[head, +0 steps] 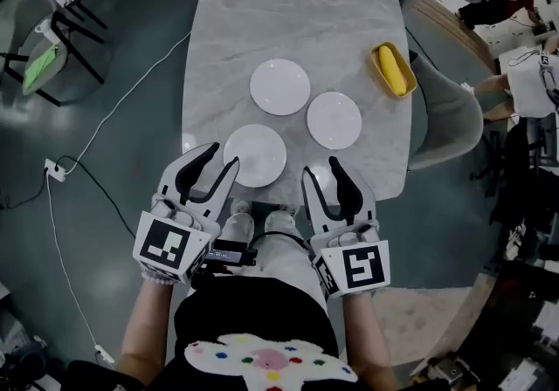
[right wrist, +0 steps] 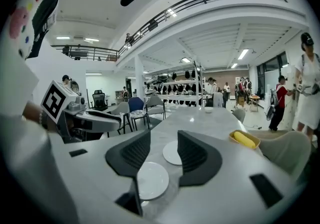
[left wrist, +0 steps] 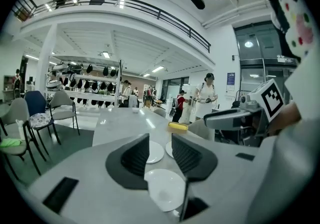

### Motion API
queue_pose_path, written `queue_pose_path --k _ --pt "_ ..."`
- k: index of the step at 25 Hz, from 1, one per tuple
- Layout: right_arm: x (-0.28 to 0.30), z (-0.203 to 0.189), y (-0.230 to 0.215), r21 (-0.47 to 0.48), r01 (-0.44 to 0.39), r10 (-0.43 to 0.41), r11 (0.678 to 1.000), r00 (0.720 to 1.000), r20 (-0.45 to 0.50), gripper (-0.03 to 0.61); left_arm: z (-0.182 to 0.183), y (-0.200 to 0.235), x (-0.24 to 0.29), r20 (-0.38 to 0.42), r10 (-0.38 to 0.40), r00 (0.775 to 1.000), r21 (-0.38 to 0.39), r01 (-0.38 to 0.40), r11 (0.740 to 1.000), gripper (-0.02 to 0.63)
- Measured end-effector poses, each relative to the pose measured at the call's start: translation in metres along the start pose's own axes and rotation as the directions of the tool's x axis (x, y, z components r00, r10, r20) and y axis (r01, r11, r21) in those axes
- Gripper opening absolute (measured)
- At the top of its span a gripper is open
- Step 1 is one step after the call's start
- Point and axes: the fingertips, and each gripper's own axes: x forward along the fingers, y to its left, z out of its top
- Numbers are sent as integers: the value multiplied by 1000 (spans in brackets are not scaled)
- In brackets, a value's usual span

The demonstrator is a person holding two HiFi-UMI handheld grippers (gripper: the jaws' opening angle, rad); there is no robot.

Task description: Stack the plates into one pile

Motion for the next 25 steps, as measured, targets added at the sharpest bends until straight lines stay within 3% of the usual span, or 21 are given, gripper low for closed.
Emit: queue_pose_path --k 6,13,25 --pt "11 -12 -4 0 -49 49 999 998 -32 153 -34 9 6 -57 41 998 -106 -47 993 137" --pt "15 -24 -4 -5 -108 108 994 992 -58 153 -83 13 5 -120 93 988 -270 -123 955 137" --pt "15 -46 -6 1 -160 159 987 982 -104 153 -156 21 16 -235 101 967 -529 -215 821 156"
